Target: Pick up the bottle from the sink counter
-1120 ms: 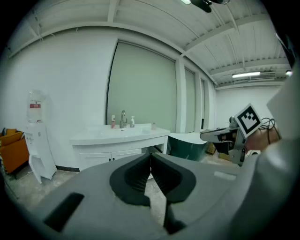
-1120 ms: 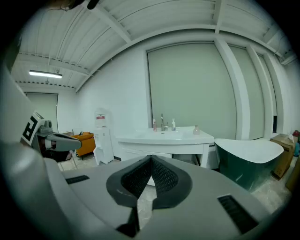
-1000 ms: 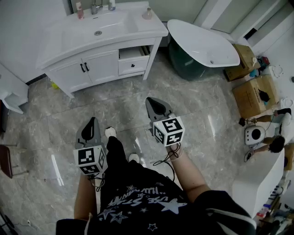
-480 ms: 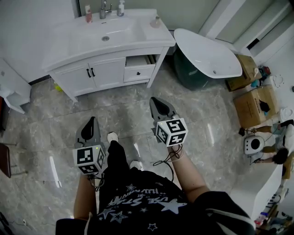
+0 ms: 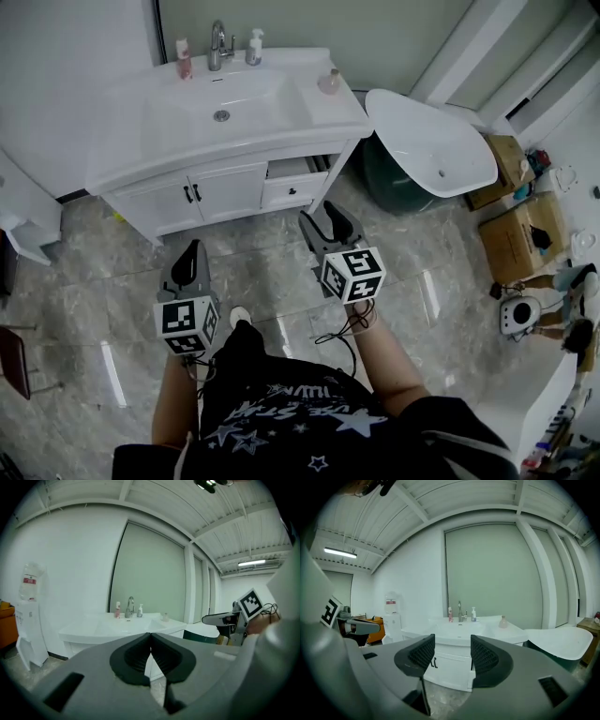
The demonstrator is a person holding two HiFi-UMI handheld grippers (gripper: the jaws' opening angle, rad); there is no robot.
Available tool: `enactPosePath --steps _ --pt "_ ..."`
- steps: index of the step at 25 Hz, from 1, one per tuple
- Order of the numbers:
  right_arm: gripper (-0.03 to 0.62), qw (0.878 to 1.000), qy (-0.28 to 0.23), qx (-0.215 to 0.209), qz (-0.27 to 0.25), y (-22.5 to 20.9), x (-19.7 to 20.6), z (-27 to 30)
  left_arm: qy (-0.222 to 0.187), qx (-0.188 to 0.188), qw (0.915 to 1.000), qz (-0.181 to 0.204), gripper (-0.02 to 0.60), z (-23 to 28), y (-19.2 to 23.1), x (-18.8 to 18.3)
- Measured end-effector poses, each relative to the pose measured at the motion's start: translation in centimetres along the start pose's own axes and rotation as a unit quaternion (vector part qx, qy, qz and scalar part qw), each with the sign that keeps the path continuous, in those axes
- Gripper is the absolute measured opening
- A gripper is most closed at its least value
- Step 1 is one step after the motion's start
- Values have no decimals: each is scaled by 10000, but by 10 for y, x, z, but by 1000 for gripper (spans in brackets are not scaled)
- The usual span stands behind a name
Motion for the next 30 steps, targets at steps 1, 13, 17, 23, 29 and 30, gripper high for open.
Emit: enactPosePath --steps 1,13,17,23,29,30 --pt "237 10000 16 35 17 0 -6 15 -6 41 10000 13 18 12 11 -6" --pt "447 9988 155 374 258 13 -36 133 49 424 9991 37 18 90 108 -35" --pt "454 9981 261 476 282 8 -34 149 100 549 9984 53 18 110 120 -37" --pt "453 9960 275 708 472 -22 -40 180 185 680 9973 196 18 147 127 -51" --pt "453 9945 222 835 588 -75 -44 238 228 571 9975 336 18 201 129 -64" --pt "453 9947 219 829 568 -84 -46 252 223 543 9976 366 18 214 129 -67"
Point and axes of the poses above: the fingertips, and each gripper's own axes: z forward along the fingers, y to its left, x out of its underside, the point moved 10 cm from there along -z, backward along the fingers, and after that the axes turned 13 degrees about x, right-handed, at the moved point
